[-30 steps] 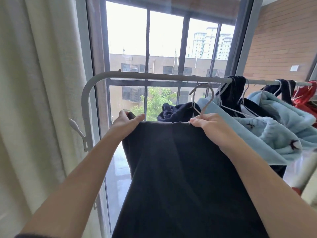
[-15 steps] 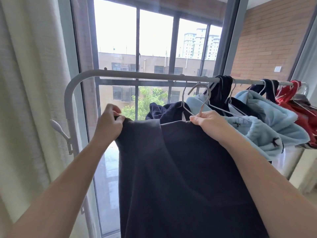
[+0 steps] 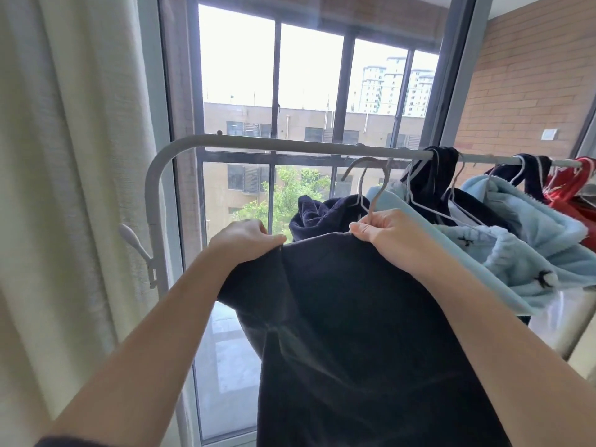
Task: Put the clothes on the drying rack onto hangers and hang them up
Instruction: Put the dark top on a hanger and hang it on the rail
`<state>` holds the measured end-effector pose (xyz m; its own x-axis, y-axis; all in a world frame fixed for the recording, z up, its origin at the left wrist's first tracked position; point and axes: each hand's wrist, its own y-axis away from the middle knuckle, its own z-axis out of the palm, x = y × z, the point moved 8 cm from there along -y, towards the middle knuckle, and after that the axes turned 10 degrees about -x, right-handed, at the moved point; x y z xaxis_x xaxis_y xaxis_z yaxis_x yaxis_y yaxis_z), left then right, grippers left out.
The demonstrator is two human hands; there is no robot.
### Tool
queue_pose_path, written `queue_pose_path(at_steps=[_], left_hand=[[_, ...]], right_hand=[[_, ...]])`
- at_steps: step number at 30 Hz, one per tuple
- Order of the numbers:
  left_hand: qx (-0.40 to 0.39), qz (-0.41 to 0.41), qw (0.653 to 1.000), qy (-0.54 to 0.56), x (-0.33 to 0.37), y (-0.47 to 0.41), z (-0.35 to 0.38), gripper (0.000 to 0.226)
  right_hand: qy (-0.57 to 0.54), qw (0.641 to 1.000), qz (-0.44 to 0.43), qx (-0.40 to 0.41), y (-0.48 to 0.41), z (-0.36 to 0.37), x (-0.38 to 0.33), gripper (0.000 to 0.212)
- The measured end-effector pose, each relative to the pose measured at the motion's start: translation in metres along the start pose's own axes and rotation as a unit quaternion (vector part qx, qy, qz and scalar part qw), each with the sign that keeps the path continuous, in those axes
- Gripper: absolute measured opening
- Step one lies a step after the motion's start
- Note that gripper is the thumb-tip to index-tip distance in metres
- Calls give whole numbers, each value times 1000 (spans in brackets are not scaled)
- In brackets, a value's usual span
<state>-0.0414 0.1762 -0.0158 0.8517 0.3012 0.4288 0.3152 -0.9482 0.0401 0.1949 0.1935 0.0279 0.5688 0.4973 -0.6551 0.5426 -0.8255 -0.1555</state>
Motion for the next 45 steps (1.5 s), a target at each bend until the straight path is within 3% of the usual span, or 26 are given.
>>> queue_pose_path(at_steps=[3,7,10,11,15,17,22,26,31,36,40,45], left_hand=[[48,15,999,8,-6,0,-7,17],[51,68,994,62,-12,4,-5,14],[7,-12,1000,-25,-8,3,6,57],[2,-31,998,-52,-6,2,6,61],[-19,-18,999,-39,2,0,6,31],[12,-25,999,-27,-6,-1,4,23],[115,-104,987,-49,-58,15,-5,26],[52,-152,985,-58,-81,26,8,14],[57,-96,989,-100,-64,16,3,48],[79,-76,983,-147,-53,0,-9,28],[4,-127,976,-176,-69,4,3,14],[-165,-159,966,-117,-78,14,36,28]], right_hand=[[1,1000,2,5,0,0,8,26],[-6,999,5,34,1,-7,19,27],[-7,1000,-10,24,-3,0,9,26],[-3,1000,-14,23,-5,1,7,26],[9,1000,-11,24,-8,4,5,27],[13,999,0,34,-9,2,9,29],[10,996,44,72,-5,-19,30,34],[-10,996,42,81,-6,-20,30,34],[-40,998,9,54,-7,-11,14,31],[-43,995,6,92,-1,-28,10,29],[-57,989,28,133,6,-45,22,23],[-49,985,46,158,10,-57,27,21]])
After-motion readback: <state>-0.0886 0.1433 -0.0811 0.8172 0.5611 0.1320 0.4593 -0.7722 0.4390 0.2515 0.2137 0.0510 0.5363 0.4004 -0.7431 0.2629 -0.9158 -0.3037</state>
